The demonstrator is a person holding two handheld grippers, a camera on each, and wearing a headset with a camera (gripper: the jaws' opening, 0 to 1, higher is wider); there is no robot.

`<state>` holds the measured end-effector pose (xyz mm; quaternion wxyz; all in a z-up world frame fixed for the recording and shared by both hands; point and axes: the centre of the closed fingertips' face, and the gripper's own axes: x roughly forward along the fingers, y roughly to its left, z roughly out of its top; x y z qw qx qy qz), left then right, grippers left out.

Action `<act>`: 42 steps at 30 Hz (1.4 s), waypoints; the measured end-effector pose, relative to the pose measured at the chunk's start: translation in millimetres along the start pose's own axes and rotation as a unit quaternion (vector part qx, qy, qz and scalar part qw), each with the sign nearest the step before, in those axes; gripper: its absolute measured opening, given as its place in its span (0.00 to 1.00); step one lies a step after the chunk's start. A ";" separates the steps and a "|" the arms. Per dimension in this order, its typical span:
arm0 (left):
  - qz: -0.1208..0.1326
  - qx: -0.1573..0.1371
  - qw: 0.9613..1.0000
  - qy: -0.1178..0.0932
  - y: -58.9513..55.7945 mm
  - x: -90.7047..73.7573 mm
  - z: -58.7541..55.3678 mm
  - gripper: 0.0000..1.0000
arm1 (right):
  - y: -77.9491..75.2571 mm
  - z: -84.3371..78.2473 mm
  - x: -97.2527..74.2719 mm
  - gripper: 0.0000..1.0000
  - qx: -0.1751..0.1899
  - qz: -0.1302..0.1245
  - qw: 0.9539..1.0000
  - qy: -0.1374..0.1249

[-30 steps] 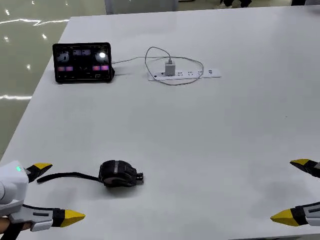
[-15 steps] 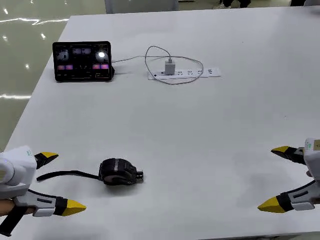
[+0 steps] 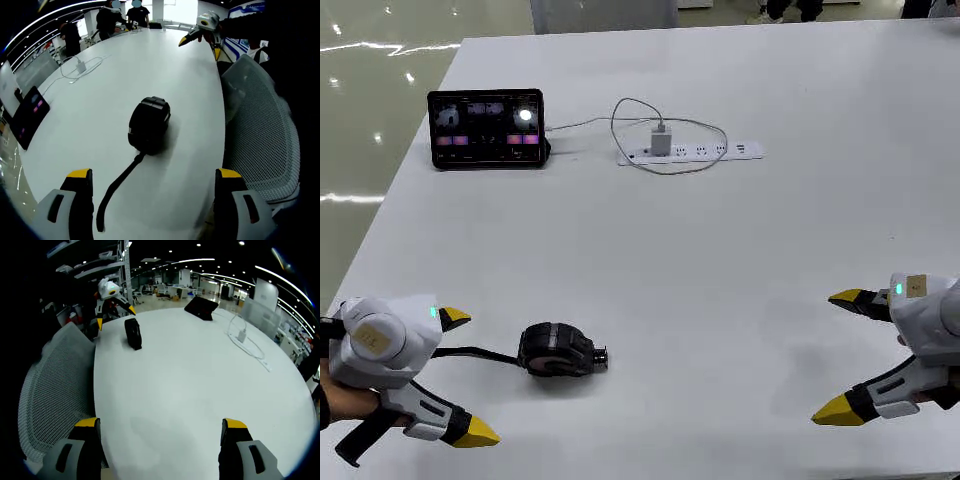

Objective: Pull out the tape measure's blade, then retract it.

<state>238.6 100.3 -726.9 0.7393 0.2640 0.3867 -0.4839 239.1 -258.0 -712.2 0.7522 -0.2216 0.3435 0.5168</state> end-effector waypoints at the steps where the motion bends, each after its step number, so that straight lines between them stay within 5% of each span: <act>1: -0.003 0.004 1.000 -0.002 0.3 1.3 1.9 0.99 | 0.4 2.2 2.7 0.99 -0.004 0.003 1.000 0.001; 5: 0.001 0.016 1.000 0.011 7.1 5.2 2.7 0.99 | -0.6 8.9 9.4 0.99 -0.025 0.006 1.000 0.000; 18: -0.021 0.058 0.998 -0.005 2.9 14.9 40.6 0.99 | -0.1 35.5 40.4 0.99 -0.042 0.027 0.999 -0.017; 30: -0.050 0.088 0.995 0.020 1.7 26.2 40.7 0.93 | 12.1 83.0 64.3 0.99 -0.039 0.042 0.997 -0.056; 42: -0.060 0.122 0.990 0.023 -1.2 38.4 57.5 0.87 | 37.4 118.2 98.1 0.99 -0.079 0.074 0.992 -0.061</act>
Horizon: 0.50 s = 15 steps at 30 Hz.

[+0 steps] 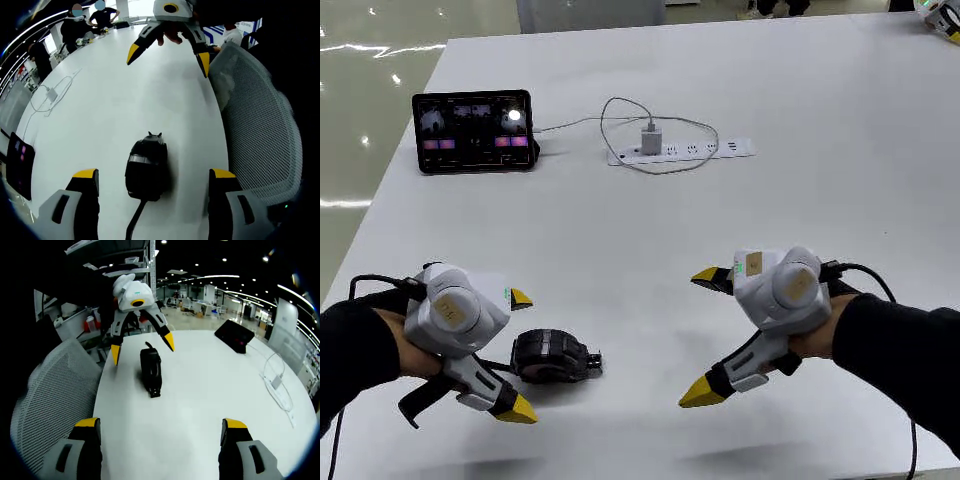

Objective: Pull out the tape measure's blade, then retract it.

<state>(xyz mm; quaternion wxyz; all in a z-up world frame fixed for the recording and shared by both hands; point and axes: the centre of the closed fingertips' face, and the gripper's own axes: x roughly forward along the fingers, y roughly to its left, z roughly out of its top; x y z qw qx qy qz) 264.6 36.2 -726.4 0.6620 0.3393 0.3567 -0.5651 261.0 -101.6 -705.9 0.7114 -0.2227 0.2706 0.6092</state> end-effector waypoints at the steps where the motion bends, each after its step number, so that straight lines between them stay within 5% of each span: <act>1: -0.001 0.002 1.000 0.000 0.6 1.1 1.3 0.86 | 1.2 1.3 2.7 0.99 -0.004 0.003 1.000 0.002; 15: 0.003 0.019 1.000 0.005 3.4 15.3 9.3 0.78 | 3.3 9.1 38.3 0.96 -0.011 0.017 1.000 0.011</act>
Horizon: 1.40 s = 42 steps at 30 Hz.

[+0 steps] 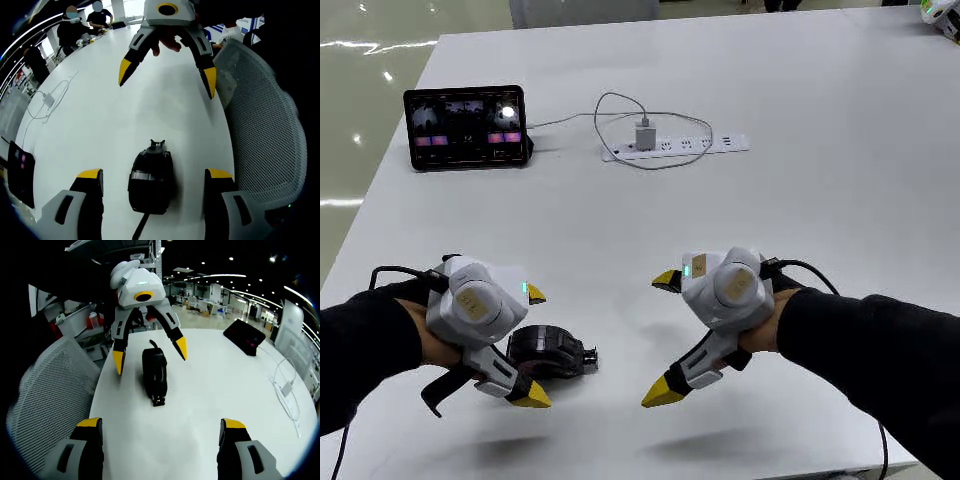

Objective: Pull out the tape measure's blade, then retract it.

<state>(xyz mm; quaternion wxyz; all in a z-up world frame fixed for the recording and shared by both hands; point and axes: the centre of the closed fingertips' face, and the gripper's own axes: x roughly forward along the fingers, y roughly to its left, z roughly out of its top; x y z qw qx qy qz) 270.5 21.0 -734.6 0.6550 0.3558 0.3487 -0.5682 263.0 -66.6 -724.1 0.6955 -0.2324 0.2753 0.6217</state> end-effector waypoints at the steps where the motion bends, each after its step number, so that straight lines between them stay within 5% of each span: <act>1: 0.001 0.001 1.000 0.004 0.3 1.2 -0.9 0.77 | -1.1 -0.5 3.9 0.97 0.002 -0.001 1.000 0.002; 6: 0.006 0.010 1.000 0.021 3.8 6.5 -6.5 0.72 | -1.7 -3.8 17.9 0.93 0.003 0.002 1.000 0.010; 16: -0.003 -0.004 1.000 0.014 4.1 10.2 -3.3 0.62 | -0.1 6.5 32.5 0.76 -0.005 0.006 1.000 -0.002; 31: -0.001 0.007 0.999 0.034 4.8 12.6 -11.2 0.33 | 4.2 14.2 44.7 0.62 -0.023 0.019 1.000 -0.005; 42: 0.005 0.015 0.999 0.042 5.7 12.7 -12.2 0.32 | 2.2 11.2 54.1 0.49 -0.029 0.023 0.999 0.004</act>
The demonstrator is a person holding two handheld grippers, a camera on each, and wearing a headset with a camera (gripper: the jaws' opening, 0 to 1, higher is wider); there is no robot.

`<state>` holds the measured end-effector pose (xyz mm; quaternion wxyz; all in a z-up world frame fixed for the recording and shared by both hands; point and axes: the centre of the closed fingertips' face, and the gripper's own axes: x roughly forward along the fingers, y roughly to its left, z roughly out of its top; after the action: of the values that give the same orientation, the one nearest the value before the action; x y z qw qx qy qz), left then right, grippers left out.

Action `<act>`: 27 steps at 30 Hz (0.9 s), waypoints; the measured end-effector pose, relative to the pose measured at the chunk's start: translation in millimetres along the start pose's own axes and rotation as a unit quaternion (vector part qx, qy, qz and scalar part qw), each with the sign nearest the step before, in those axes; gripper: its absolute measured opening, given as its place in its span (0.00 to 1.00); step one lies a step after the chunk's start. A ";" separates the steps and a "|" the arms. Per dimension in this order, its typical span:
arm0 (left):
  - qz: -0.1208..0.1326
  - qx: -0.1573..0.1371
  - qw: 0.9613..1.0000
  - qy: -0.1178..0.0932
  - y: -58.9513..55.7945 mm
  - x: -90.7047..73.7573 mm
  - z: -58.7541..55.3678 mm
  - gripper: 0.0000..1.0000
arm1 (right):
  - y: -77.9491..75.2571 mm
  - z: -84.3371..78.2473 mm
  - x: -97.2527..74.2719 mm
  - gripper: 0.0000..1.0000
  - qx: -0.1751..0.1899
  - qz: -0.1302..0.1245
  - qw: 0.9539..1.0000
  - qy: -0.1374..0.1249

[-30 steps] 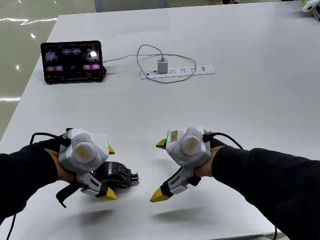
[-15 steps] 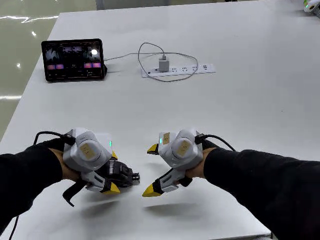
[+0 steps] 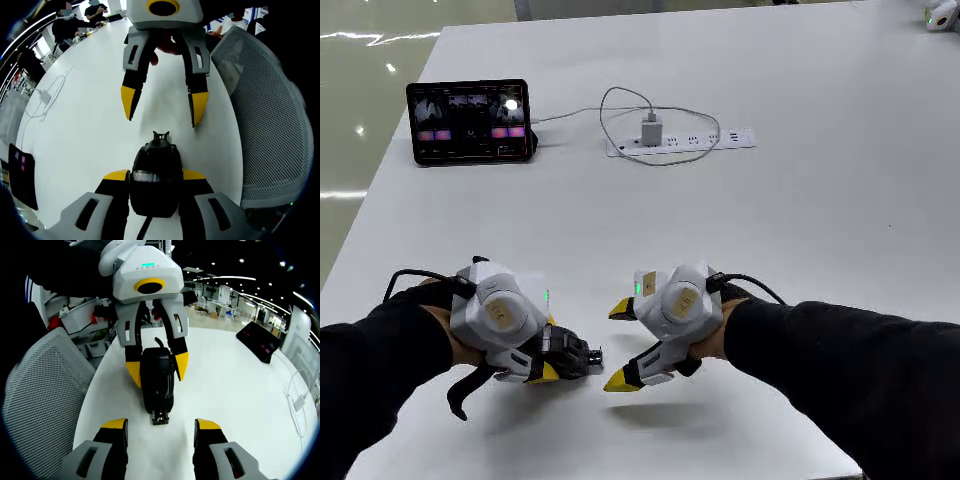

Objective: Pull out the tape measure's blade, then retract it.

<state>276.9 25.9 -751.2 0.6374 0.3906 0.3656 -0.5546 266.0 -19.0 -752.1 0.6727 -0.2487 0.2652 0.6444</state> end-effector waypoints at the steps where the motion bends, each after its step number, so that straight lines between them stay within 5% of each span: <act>1: 0.000 0.000 1.000 0.001 0.1 0.4 -0.3 0.32 | -0.1 0.5 1.1 0.48 0.000 0.000 1.000 0.000; 27: 0.005 -0.001 1.000 0.015 -0.2 1.7 -2.1 0.32 | 3.0 -10.0 28.9 0.20 -0.030 0.013 0.999 0.029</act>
<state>276.8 27.0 -753.6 0.6351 0.4001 0.3732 -0.5452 263.4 -4.4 -779.1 0.6488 -0.2838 0.2681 0.6532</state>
